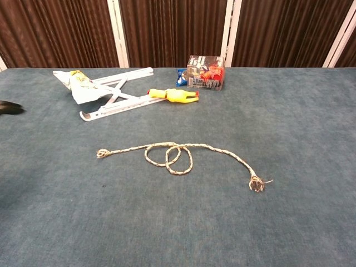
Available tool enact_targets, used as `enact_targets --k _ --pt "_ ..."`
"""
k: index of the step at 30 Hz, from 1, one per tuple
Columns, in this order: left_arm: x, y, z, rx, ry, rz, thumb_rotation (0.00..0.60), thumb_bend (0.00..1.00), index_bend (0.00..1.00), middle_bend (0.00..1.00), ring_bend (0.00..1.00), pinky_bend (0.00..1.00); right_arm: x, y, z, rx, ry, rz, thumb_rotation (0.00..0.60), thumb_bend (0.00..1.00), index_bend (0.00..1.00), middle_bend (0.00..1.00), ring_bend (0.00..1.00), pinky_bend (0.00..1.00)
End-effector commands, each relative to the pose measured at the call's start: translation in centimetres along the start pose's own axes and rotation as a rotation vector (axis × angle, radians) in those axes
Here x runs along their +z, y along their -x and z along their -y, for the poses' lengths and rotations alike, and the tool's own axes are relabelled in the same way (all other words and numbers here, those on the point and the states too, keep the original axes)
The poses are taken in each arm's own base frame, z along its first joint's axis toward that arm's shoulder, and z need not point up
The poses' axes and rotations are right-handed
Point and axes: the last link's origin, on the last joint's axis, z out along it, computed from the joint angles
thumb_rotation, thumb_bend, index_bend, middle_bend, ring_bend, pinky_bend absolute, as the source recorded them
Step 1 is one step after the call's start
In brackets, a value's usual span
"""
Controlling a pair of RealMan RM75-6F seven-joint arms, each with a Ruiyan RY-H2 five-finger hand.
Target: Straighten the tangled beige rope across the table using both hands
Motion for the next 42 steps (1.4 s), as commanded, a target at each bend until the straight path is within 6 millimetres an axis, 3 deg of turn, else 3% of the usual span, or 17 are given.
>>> enact_targets --k 1,8,17,22,28,42 --pt "3.7 1.3 -2.5 -0.015 0.047 0.035 0.6 0.44 0.09 0.0 0.0 0.18 0.1 0.2 0.1 -0.005 -0.001 -0.001 0.6 0.31 0.0 0.0 0.0 0.0" --pt "8.0 4.2 -5.6 -0.023 0.053 0.035 0.6 0.44 0.2 0.0 0.0 0.23 0.9 1.1 0.0 -0.019 0.014 0.042 0.6 0.31 0.0 0.0 0.0 0.0" --pt "11.0 5.1 -8.0 -0.031 0.041 -0.016 0.6 0.44 0.26 0.03 0.0 0.25 1.4 1.5 -0.1 -0.03 0.027 0.055 0.6 0.31 0.0 0.0 0.0 0.0" --pt "12.5 6.0 -8.1 -0.026 0.007 -0.014 0.6 0.43 0.34 0.06 0.0 0.26 1.6 1.9 0.0 -0.041 0.031 0.064 0.6 0.31 0.0 0.0 0.0 0.0" --pt "13.8 7.0 -7.6 0.002 -0.028 0.014 0.6 0.43 0.37 0.06 0.0 0.25 1.8 1.9 -0.1 -0.041 0.042 0.062 0.6 0.31 0.0 0.0 0.0 0.0" --pt "14.8 7.6 -7.4 0.039 -0.05 -0.014 0.6 0.43 0.43 0.1 0.02 0.26 1.8 2.0 -0.2 -0.045 0.047 0.068 0.6 0.31 0.0 0.0 0.0 0.0"
